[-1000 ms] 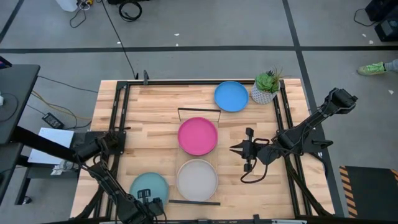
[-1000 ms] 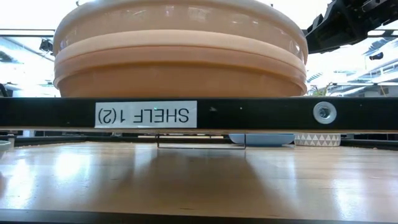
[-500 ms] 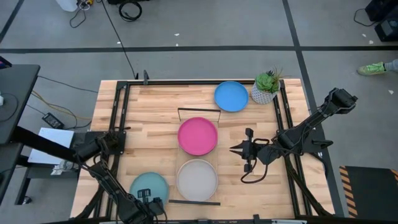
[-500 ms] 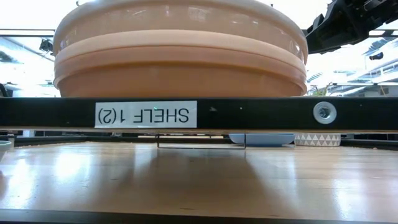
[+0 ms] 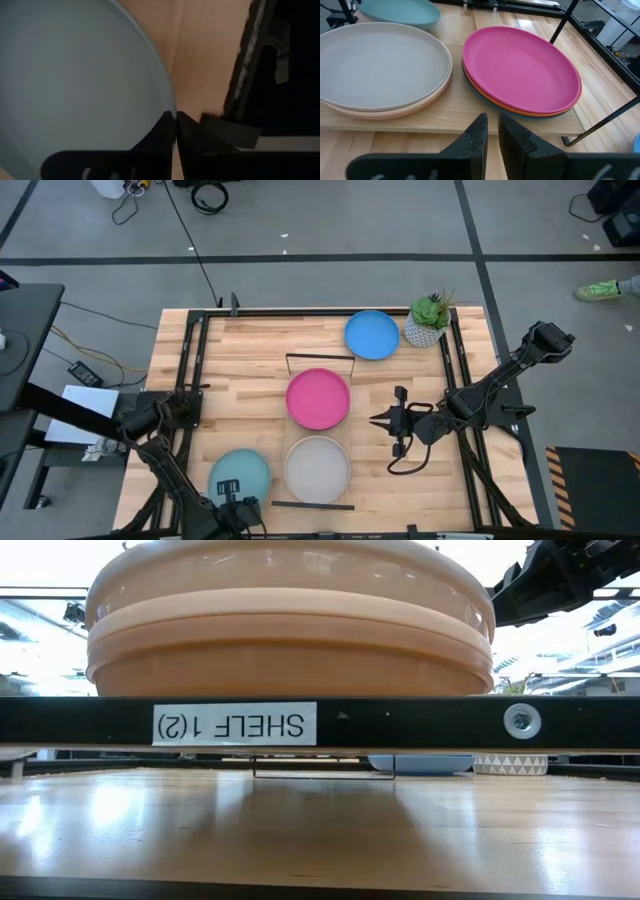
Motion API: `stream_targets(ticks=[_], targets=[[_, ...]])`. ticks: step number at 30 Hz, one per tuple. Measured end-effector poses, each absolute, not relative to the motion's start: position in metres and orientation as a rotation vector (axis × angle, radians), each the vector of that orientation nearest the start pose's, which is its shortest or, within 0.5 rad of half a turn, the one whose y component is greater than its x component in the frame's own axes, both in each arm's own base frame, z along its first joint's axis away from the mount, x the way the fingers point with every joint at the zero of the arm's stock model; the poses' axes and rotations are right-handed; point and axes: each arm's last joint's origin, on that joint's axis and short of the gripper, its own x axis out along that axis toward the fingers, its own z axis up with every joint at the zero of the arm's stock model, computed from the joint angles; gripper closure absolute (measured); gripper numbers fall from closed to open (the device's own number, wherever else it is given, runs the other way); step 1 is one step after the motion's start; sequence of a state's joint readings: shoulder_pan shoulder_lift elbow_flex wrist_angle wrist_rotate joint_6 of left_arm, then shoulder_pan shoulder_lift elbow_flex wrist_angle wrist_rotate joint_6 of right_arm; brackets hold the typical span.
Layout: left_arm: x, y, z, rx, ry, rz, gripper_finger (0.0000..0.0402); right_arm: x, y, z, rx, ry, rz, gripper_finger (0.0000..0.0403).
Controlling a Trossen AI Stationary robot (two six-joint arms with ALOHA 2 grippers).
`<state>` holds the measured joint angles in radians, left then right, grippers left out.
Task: Place and stack plates onto a shelf
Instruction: Stack the light blue plate on top of the gray plate on the shelf
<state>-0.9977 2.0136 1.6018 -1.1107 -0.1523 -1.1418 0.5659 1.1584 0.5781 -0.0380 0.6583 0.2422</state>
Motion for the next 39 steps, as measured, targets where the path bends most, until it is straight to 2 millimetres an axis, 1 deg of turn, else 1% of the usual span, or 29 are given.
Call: stream_targets(ticks=[5,33,39], targets=[[0.2132,-0.3197,0.2061,0.000,1.370,0.140,0.0387,0.2001,0.1063,0.2086,-0.119,0.491,-0.143,0.0353],[0.2127,-0.3184,0.2065,0.017,1.361,0.153,0.0387,0.2001,0.1068,0.2085,-0.111,0.496,-0.128,0.0353],[0.2111,-0.3170,0.2068,0.074,1.354,0.147,0.0387,0.2002,0.1067,0.2085,-0.112,0.496,-0.128,0.0353]])
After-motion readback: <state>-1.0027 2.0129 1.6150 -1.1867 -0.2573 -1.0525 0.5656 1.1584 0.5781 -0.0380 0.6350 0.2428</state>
